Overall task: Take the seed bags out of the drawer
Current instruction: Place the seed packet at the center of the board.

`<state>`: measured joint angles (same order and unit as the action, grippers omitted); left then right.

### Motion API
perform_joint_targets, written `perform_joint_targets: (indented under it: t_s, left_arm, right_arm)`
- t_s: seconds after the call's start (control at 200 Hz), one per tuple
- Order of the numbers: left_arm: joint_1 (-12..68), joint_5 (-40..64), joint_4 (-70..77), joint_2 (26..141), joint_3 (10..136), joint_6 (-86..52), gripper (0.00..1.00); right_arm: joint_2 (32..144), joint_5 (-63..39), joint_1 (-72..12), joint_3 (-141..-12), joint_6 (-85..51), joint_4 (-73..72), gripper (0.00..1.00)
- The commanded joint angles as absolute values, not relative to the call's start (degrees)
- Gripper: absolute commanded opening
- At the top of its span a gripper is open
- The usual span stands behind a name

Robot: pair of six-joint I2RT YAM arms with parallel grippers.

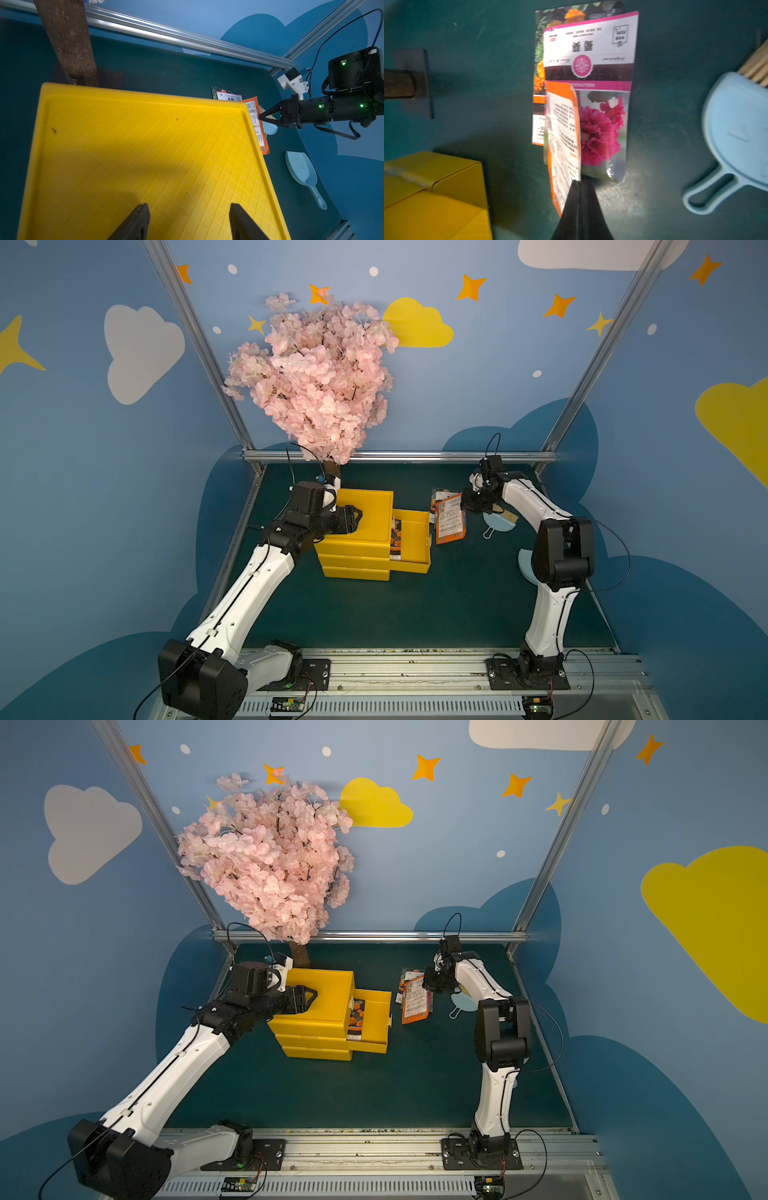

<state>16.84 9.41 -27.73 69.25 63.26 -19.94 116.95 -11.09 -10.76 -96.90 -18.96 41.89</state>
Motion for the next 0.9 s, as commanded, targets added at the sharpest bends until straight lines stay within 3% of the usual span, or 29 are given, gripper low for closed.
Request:
perform_joint_targets:
  t_s: [0.0,0.09,0.22,0.666,0.806,0.891]
  left_arm:
    - [17.03,9.43,-41.16,71.83,59.85,-21.53,0.67]
    - [17.0,9.32,-41.13,71.81,59.83,-21.46,0.67]
    - [17.05,9.41,-40.92,71.98,59.85,-21.59,0.67]
    - [17.03,9.23,-40.83,71.37,59.5,-21.52,0.67]
    - [17.0,9.31,-40.65,70.93,59.19,-21.49,0.67]
    - [17.03,9.65,-40.43,70.83,59.02,-21.54,0.67]
  right_arm:
    - [117.22,-3.83,-10.24,-99.14,-16.78,46.92,0.25]
    - [115.52,-2.77,-10.44,-98.67,-16.85,47.1,0.41]
    - [111.4,-2.41,-11.34,-97.24,-17.21,46.85,0.44]
    - [96.1,-10.11,-25.22,-89.34,-25.42,39.07,0.41]
    - [95.32,-12.66,-29.62,-88.21,-29.15,36.51,0.24]
    - [96.09,-13.45,-31.84,-87.27,-30.9,34.93,0.23]
